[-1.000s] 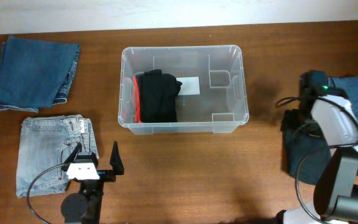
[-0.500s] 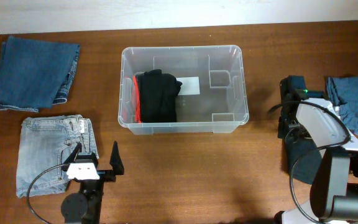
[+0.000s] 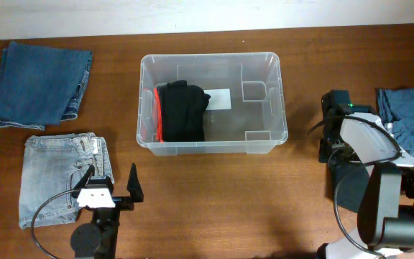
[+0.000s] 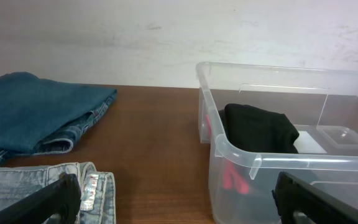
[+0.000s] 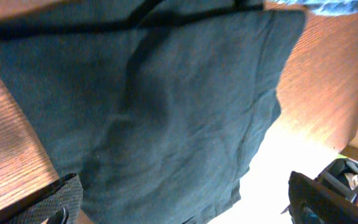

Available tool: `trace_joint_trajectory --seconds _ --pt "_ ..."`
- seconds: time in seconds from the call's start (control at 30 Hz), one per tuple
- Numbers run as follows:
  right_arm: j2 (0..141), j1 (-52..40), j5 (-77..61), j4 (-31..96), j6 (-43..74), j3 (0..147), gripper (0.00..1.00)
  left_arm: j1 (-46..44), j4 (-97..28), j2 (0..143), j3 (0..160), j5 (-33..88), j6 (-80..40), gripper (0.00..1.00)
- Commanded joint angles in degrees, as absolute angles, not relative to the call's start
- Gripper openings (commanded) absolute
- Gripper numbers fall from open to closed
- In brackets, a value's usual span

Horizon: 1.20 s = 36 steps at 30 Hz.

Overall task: Pack container
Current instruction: 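Grasp the black shirt with the right gripper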

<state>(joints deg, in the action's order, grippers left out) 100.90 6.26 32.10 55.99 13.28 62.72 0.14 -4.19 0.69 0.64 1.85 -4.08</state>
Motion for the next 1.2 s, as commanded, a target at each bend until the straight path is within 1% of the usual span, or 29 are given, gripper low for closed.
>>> trace_joint_trajectory --seconds 0.0,0.43,0.9,1.07,1.17 --pt "101.75 5.96 32.16 55.9 14.02 62.11 0.98 0.38 -4.62 0.4 0.51 1.69 -3.6 1.0" --pt "101.82 6.02 32.18 53.82 14.02 60.18 0.98 0.38 -4.6 0.4 0.51 1.69 -3.6 0.99" --pt "108.2 6.13 36.71 52.69 17.06 59.07 0.98 0.38 -4.6 0.4 0.51 1.69 -3.6 0.99" --pt "109.06 9.28 36.05 52.23 17.04 59.02 0.98 0.38 -4.62 0.4 0.51 1.69 -3.6 0.99" --pt "109.21 12.69 30.26 51.13 16.99 59.02 0.98 0.38 -4.6 0.4 0.51 1.69 -3.6 0.99"
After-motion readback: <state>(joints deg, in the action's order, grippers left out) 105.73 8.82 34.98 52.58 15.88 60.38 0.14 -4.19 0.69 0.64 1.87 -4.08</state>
